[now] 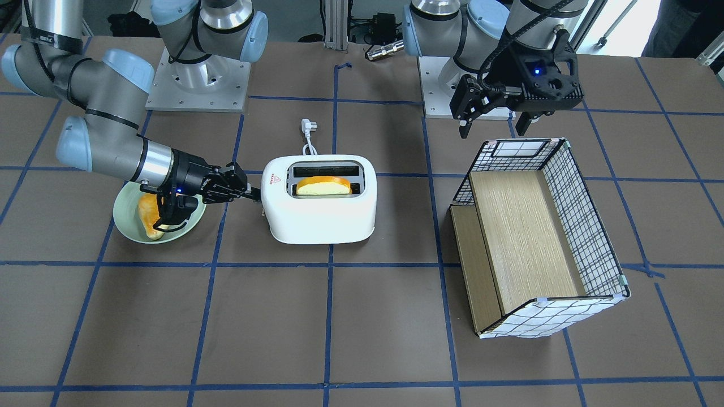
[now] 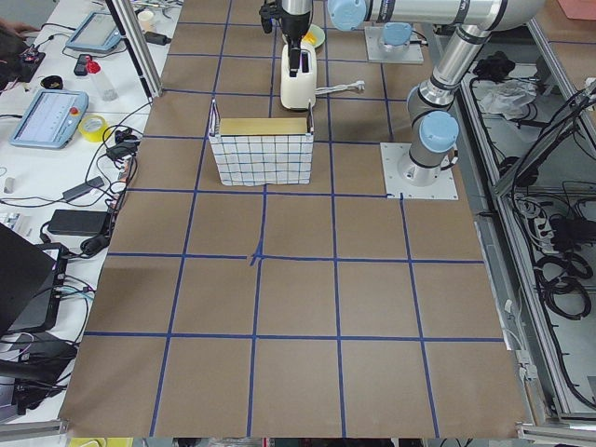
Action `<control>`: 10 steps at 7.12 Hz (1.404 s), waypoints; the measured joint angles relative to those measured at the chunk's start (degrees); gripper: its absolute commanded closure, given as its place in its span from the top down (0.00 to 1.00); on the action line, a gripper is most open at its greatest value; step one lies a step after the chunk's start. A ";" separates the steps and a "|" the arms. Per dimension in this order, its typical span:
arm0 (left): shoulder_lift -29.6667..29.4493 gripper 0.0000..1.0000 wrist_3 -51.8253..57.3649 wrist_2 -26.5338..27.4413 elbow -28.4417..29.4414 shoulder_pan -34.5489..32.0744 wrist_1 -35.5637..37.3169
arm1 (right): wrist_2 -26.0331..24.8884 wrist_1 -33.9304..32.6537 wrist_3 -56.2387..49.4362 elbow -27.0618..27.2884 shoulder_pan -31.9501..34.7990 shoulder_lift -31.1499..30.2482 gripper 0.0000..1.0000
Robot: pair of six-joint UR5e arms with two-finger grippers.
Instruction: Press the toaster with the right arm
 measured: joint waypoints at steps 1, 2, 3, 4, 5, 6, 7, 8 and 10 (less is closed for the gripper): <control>0.00 1.00 0.00 0.01 0.00 0.00 0.00 | -0.10 -0.20 0.14 0.03 0.01 -0.05 0.00; 0.00 1.00 0.00 0.03 0.00 0.00 0.00 | -0.22 -0.05 0.60 -0.09 0.05 -0.34 0.00; 0.00 1.00 0.00 0.03 0.00 0.00 0.00 | -0.55 0.33 1.67 -0.38 0.10 -1.03 0.00; 0.00 1.00 0.00 0.04 0.00 0.00 0.00 | -1.19 0.59 3.71 -0.67 0.17 -2.32 0.00; 0.00 1.00 0.00 0.04 0.00 0.00 0.00 | -1.81 0.72 7.19 -1.04 0.26 -4.06 0.00; 0.00 1.00 0.00 0.04 0.00 0.00 0.00 | -2.90 1.19 11.53 -2.08 0.49 -5.87 0.00; 0.00 1.00 0.00 0.04 0.00 0.00 0.00 | -5.22 3.01 14.83 -4.43 0.91 -7.23 0.00; 0.00 1.00 0.00 0.04 0.00 0.00 0.00 | -8.62 6.31 17.07 -8.13 1.58 -8.09 0.00; 0.00 1.00 0.00 0.00 0.00 0.00 0.00 | -17.95 14.26 22.56 -18.48 4.47 -9.02 0.00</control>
